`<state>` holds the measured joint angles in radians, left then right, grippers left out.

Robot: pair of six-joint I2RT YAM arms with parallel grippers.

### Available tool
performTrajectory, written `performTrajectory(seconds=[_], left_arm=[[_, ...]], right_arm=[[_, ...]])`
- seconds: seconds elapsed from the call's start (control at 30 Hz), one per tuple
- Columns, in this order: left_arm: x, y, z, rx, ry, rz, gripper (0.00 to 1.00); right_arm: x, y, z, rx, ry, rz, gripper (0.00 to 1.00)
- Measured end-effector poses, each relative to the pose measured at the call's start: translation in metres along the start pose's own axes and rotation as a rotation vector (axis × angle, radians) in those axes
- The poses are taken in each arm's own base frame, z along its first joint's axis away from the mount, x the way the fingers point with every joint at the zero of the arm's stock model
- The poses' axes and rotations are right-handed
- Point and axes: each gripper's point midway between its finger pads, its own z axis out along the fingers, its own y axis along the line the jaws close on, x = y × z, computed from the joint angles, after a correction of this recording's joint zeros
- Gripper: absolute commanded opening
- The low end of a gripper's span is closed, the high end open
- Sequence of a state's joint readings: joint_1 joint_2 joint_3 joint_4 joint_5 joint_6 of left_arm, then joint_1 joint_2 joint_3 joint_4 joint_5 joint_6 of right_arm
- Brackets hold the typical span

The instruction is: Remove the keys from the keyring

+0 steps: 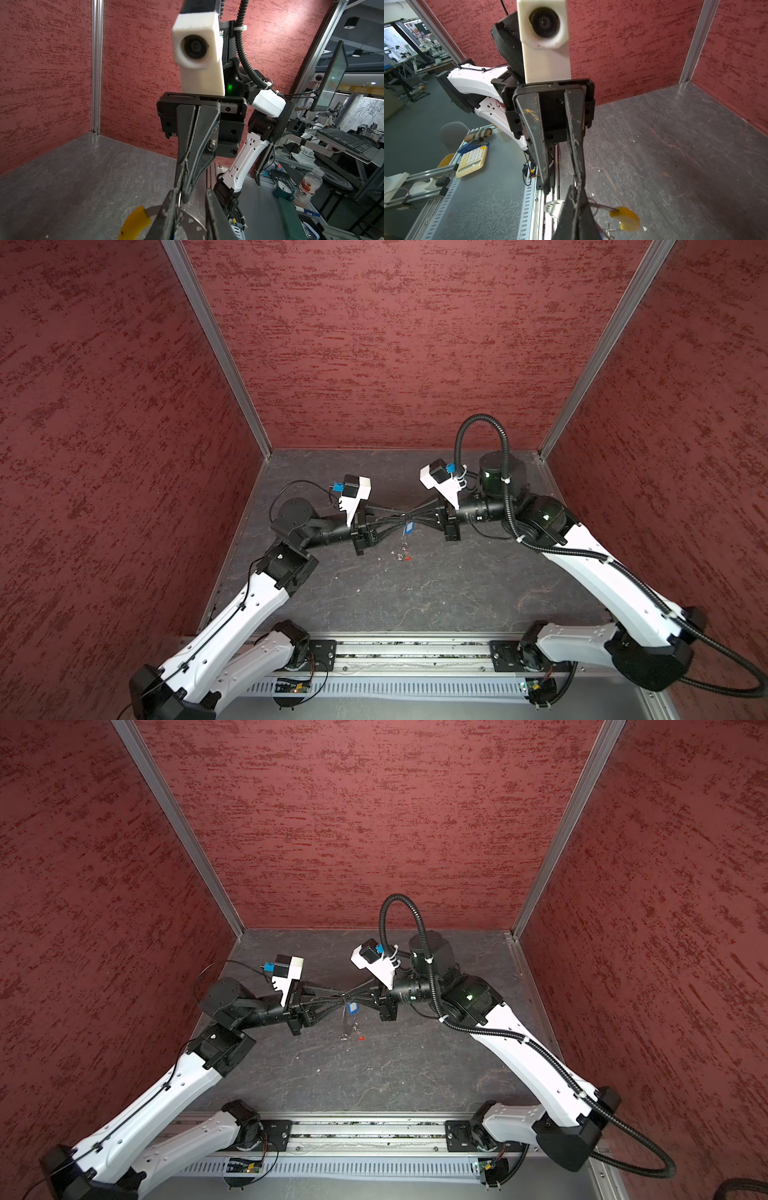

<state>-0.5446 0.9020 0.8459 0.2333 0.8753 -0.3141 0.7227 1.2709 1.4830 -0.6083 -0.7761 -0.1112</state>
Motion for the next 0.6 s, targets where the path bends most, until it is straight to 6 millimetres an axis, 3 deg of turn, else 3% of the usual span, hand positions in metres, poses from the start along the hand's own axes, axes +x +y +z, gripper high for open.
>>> performTrajectory(seconds=[0.17, 0.43, 0.6], left_arm=[[0.005, 0.0022, 0.002, 0.007, 0.019, -0.01, 0.11], [0.0067, 0.0032, 0.0024, 0.006, 0.025, -0.016, 0.11], [0.0078, 0.0047, 0.0032, 0.005, 0.028, -0.021, 0.16]], right_arm=[[0.0051, 0.0015, -0.002, 0.002, 0.029, 0.003, 0.0], [0.0098, 0.0003, -0.0022, 0.011, 0.047, 0.007, 0.0], [0.0095, -0.0013, -0.0022, 0.02, 0.045, 0.007, 0.0]])
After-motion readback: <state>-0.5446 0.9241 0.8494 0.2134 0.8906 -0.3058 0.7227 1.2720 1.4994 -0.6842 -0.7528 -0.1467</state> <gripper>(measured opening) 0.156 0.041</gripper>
